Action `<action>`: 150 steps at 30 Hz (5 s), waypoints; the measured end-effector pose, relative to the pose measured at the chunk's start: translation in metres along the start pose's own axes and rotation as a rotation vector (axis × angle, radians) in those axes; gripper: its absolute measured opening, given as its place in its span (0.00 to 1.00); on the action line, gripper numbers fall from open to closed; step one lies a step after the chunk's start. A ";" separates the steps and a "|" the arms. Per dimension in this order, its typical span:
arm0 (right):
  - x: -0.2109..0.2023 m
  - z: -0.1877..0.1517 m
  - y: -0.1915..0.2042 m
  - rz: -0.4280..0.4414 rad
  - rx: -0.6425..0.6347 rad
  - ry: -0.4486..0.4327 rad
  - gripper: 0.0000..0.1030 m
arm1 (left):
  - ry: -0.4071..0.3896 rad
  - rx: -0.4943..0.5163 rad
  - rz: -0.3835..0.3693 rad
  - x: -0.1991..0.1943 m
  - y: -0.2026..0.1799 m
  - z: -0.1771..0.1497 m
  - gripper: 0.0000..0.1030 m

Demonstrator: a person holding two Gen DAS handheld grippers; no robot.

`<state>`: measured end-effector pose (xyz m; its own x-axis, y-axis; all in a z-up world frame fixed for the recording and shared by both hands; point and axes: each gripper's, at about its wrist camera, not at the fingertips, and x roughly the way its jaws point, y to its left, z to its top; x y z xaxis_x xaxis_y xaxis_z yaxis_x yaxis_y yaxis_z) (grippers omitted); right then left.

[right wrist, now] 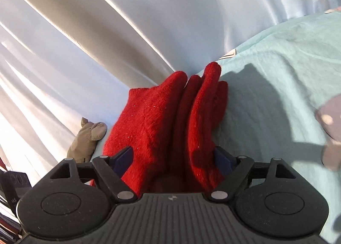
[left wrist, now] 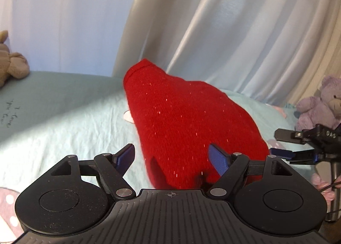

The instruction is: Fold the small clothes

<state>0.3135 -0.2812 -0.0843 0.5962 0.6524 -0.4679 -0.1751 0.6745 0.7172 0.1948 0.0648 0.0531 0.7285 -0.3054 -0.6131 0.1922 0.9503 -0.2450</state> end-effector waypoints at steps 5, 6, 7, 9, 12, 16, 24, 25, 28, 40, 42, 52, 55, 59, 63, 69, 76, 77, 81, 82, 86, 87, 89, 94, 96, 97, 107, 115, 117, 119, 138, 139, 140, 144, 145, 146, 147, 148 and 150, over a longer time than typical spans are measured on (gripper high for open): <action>-0.019 -0.051 -0.010 0.152 0.226 0.101 0.85 | 0.093 0.075 0.036 0.014 -0.017 -0.029 0.80; -0.013 -0.059 -0.013 0.171 0.261 0.120 0.85 | 0.106 0.098 0.055 0.021 -0.021 -0.034 0.79; -0.005 -0.064 -0.016 0.170 0.293 0.131 0.85 | 0.111 0.120 0.072 0.027 -0.025 -0.037 0.77; 0.014 -0.071 -0.018 0.194 0.348 0.136 0.84 | 0.132 0.132 0.117 0.040 -0.028 -0.037 0.71; 0.040 -0.067 -0.015 0.252 0.455 0.093 0.63 | 0.125 0.108 0.121 0.048 -0.025 -0.036 0.69; 0.045 -0.051 0.002 0.180 0.374 0.041 0.32 | 0.135 0.132 0.129 0.054 -0.033 -0.032 0.62; -0.017 -0.045 0.060 -0.102 -0.185 -0.290 0.11 | 0.156 0.129 0.118 0.054 -0.034 -0.031 0.64; -0.012 -0.053 0.053 -0.168 -0.216 -0.276 0.11 | 0.170 0.129 0.119 0.057 -0.033 -0.032 0.65; 0.014 -0.076 0.024 -0.302 -0.239 -0.157 0.17 | 0.199 0.137 0.110 0.048 -0.032 -0.030 0.64; -0.013 -0.046 0.081 -0.313 -0.466 -0.277 0.48 | -0.010 0.061 0.111 0.013 -0.023 0.021 0.79; 0.005 -0.049 0.093 -0.299 -0.563 -0.291 0.32 | 0.018 0.044 0.101 0.032 -0.028 0.021 0.79; 0.037 -0.091 0.082 -0.421 -0.851 -0.169 0.32 | 0.073 0.030 0.150 0.053 -0.029 -0.018 0.97; 0.030 -0.091 0.089 -0.441 -0.852 -0.149 0.37 | 0.083 0.072 0.185 0.042 -0.035 -0.018 0.98; 0.010 -0.092 0.093 -0.497 -0.730 -0.055 0.69 | 0.157 0.117 0.244 0.027 -0.047 -0.028 0.98; -0.017 -0.109 0.089 -0.467 -0.570 0.081 0.96 | 0.240 0.121 0.287 0.010 -0.059 -0.051 0.98; -0.049 -0.154 0.089 -0.446 -0.440 0.255 0.96 | 0.312 0.078 0.245 -0.026 -0.071 -0.074 0.99; -0.073 -0.154 0.129 -0.463 -0.570 0.175 0.96 | 0.239 0.121 0.306 -0.050 -0.089 -0.058 1.00; -0.072 -0.149 0.132 -0.468 -0.557 0.191 0.96 | 0.233 0.118 0.309 -0.052 -0.089 -0.055 1.00; -0.062 -0.133 0.138 -0.506 -0.502 0.299 0.96 | 0.242 0.112 0.326 -0.050 -0.089 -0.049 1.00; -0.061 -0.131 0.140 -0.531 -0.501 0.297 0.96 | 0.242 0.110 0.331 -0.050 -0.090 -0.049 1.00; -0.057 -0.130 0.151 -0.621 -0.536 0.284 0.96 | 0.254 0.134 0.350 -0.048 -0.093 -0.050 1.00; -0.056 -0.128 0.153 -0.633 -0.537 0.289 0.96 | 0.256 0.139 0.361 -0.047 -0.093 -0.050 1.00; -0.052 -0.126 0.156 -0.655 -0.534 0.296 0.96 | 0.262 0.140 0.365 -0.046 -0.092 -0.049 1.00; -0.050 -0.123 0.160 -0.679 -0.529 0.283 0.96 | 0.275 0.120 0.356 -0.043 -0.087 -0.048 1.00; -0.050 -0.123 0.161 -0.686 -0.526 0.286 0.96 | 0.279 0.123 0.364 -0.042 -0.087 -0.047 1.00; -0.049 -0.124 0.160 -0.691 -0.522 0.289 0.96 | 0.279 0.126 0.366 -0.042 -0.087 -0.047 1.00; -0.050 -0.123 0.157 -0.707 -0.489 0.276 0.96 | 0.284 0.105 0.353 -0.041 -0.084 -0.046 1.00; -0.050 -0.122 0.159 -0.708 -0.484 0.272 0.96 | 0.287 0.101 0.344 -0.041 -0.084 -0.046 1.00; -0.050 -0.122 0.159 -0.707 -0.485 0.270 0.96 | 0.286 0.099 0.346 -0.041 -0.084 -0.046 1.00; -0.050 -0.123 0.160 -0.707 -0.485 0.270 0.96 | 0.285 0.100 0.346 -0.041 -0.084 -0.046 1.00; -0.051 -0.122 0.162 -0.699 -0.484 0.260 0.96 | 0.283 0.098 0.348 -0.043 -0.086 -0.044 1.00; -0.051 -0.122 0.162 -0.698 -0.484 0.258 0.96 | 0.283 0.099 0.348 -0.043 -0.086 -0.044 1.00; -0.050 -0.122 0.162 -0.698 -0.484 0.259 0.96 | 0.283 0.099 0.349 -0.043 -0.086 -0.044 1.00; -0.050 -0.121 0.162 -0.697 -0.482 0.259 0.96 | 0.283 0.098 0.349 -0.043 -0.086 -0.044 1.00; -0.051 -0.121 0.163 -0.697 -0.481 0.258 0.96 | 0.283 0.098 0.349 -0.043 -0.086 -0.044 1.00; -0.051 -0.122 0.163 -0.698 -0.481 0.257 0.96 | 0.282 0.097 0.350 -0.043 -0.086 -0.044 1.00; -0.051 -0.121 0.163 -0.697 -0.482 0.256 0.96 | 0.282 0.097 0.350 -0.043 -0.086 -0.044 1.00; -0.051 -0.121 0.163 -0.696 -0.481 0.255 0.96 | 0.282 0.097 0.349 -0.043 -0.086 -0.044 1.00; -0.051 -0.121 0.163 -0.694 -0.481 0.255 0.96 | 0.282 0.098 0.349 -0.043 -0.086 -0.044 1.00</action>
<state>0.1598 -0.1629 -0.0063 0.5079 0.0596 -0.8594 -0.1829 0.9823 -0.0400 0.1181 -0.0063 0.0675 0.5559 0.0425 -0.8302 0.0378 0.9964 0.0763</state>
